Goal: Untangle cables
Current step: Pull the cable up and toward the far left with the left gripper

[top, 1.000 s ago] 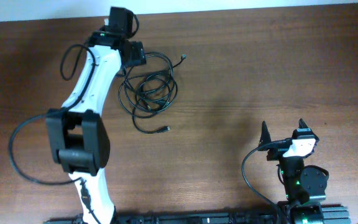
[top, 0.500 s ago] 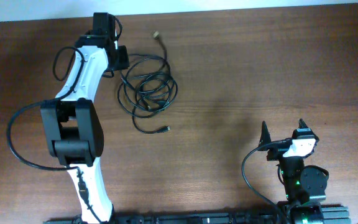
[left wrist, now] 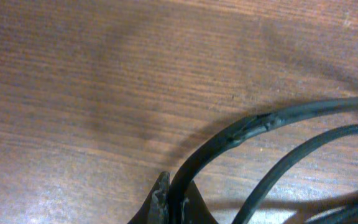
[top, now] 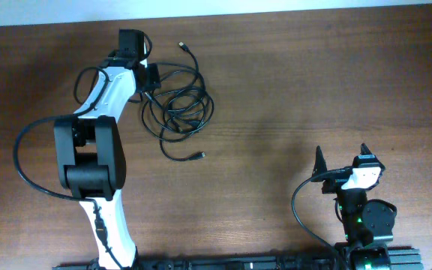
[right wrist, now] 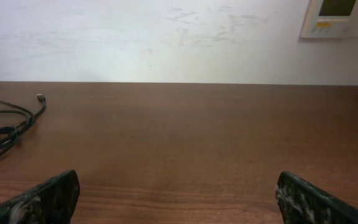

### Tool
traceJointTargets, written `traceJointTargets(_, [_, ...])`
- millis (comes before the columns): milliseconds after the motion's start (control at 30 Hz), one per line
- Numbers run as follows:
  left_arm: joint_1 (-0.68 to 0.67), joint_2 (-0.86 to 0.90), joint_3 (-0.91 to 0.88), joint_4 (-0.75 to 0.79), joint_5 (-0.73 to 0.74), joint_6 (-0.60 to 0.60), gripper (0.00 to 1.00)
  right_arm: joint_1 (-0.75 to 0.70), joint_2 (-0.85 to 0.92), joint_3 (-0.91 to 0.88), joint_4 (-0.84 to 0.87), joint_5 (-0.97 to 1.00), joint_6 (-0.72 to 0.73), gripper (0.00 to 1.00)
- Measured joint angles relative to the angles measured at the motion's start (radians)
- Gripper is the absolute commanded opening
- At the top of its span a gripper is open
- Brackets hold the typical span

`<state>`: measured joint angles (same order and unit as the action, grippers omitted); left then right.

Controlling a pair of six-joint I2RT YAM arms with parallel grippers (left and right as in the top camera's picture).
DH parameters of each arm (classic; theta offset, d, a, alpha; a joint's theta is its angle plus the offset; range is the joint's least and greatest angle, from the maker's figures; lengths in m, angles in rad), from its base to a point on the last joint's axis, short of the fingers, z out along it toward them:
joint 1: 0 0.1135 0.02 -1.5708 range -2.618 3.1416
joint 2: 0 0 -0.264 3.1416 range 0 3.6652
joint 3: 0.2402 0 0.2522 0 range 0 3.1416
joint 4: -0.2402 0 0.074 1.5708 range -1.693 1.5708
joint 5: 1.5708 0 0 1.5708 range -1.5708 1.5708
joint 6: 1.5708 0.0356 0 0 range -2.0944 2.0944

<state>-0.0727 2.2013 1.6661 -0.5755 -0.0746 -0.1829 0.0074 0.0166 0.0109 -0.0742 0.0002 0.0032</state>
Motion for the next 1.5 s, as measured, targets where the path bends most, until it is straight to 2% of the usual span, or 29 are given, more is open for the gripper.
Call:
traceJointTargets(67, [0.000, -0.012, 0.019, -0.036, 0.008, 0.000, 0.00, 0.000, 0.000, 0.000, 0.000, 0.000, 0.000, 0.98])
traceJointTargets(133, [0.000, -0.110, 0.020, -0.053, 0.071, 0.000, 0.00, 0.000, 0.000, 0.000, 0.000, 0.000, 0.000, 0.98])
traceJointTargets(233, [0.000, -0.394, 0.036, -0.003, 0.231, -0.008, 0.00, 0.000, 0.000, 0.000, 0.000, 0.000, 0.000, 0.98])
traceJointTargets(267, [0.000, -0.504, 0.051, 0.025, 0.290, -0.034, 0.00, 0.000, 0.000, 0.000, 0.000, 0.000, 0.000, 0.98])
traceJointTargets(367, [0.000, -0.660, 0.059, 0.057, 0.376, -0.157, 0.00, 0.000, 0.000, 0.000, 0.000, 0.000, 0.000, 0.98])
traceJointTargets(467, [0.000, -0.718, 0.059, 0.143, 0.468, -0.262, 0.00, 0.000, 0.000, 0.000, 0.000, 0.000, 0.000, 0.98])
traceJointTargets(533, [0.000, -0.730, 0.055, 0.286, 0.560, -0.309, 0.00, 0.000, 0.000, 0.000, 0.000, 0.000, 0.000, 0.99])
traceJointTargets(600, [0.000, -0.730, 0.048, 0.607, 0.650, -0.382, 0.00, 0.000, 0.000, 0.000, 0.001, 0.000, 0.000, 0.98])
traceJointTargets(633, [0.000, -0.735, 0.045, 0.688, 0.670, -0.407, 0.00, 0.000, 0.001, 0.000, 0.001, 0.000, 0.000, 0.98])
traceJointTargets(667, [0.000, -0.738, 0.052, 0.907, 0.683, -0.448, 0.00, 0.000, 0.000, 0.000, 0.000, 0.000, 0.000, 0.98])
traceJointTargets(733, [0.000, -0.753, 0.055, 1.012, 0.685, -0.471, 0.00, 0.000, 0.000, 0.000, 0.000, 0.000, 0.000, 0.98])
traceJointTargets(767, [0.000, -0.761, 0.056, 1.009, 0.685, -0.477, 0.00, 0.000, 0.000, 0.000, 0.000, 0.000, 0.000, 0.98])
traceJointTargets(800, [0.000, -0.765, 0.061, 0.938, 0.678, -0.469, 0.00, 0.000, 0.000, 0.000, 0.000, 0.000, 0.000, 0.98])
traceJointTargets(867, [-0.001, -0.767, 0.071, 0.641, 0.580, -0.380, 0.00, 0.000, 0.000, 0.000, 0.001, 0.000, 0.000, 0.98])
traceJointTargets(933, [-0.002, -0.752, 0.064, 0.447, 0.374, -0.264, 0.00, 0.000, -0.001, 0.000, 0.000, 0.000, 0.000, 0.98])
traceJointTargets(967, [0.000, -0.730, 0.063, 0.390, 0.214, -0.182, 0.00, 0.000, -0.001, 0.000, 0.000, 0.000, -0.001, 0.98])
traceJointTargets(1033, [0.040, -0.669, 0.063, 0.357, -0.033, -0.069, 0.00, 0.000, -0.001, 0.000, 0.000, 0.000, -0.001, 0.98])
traceJointTargets(1067, [0.066, -0.646, 0.063, 0.355, -0.069, -0.047, 0.00, 0.000, -0.001, 0.000, 0.000, 0.000, 0.000, 0.98])
traceJointTargets(1133, [0.157, -0.575, 0.063, 0.354, -0.086, -0.017, 0.00, 0.000, 0.000, 0.000, 0.000, 0.000, 0.000, 0.98])
traceJointTargets(1267, [0.315, -0.434, 0.064, 0.264, 0.013, -0.024, 0.00, 0.000, 0.000, 0.000, 0.000, 0.000, 0.000, 0.98])
traceJointTargets(1367, [0.381, -0.337, 0.064, 0.172, 0.031, -0.035, 0.00, 0.000, 0.000, 0.000, 0.000, 0.000, 0.000, 0.99])
traceJointTargets(1500, [0.401, -0.241, 0.064, 0.110, 0.042, -0.038, 0.00, 0.000, 0.000, 0.000, 0.000, 0.000, 0.000, 0.98])
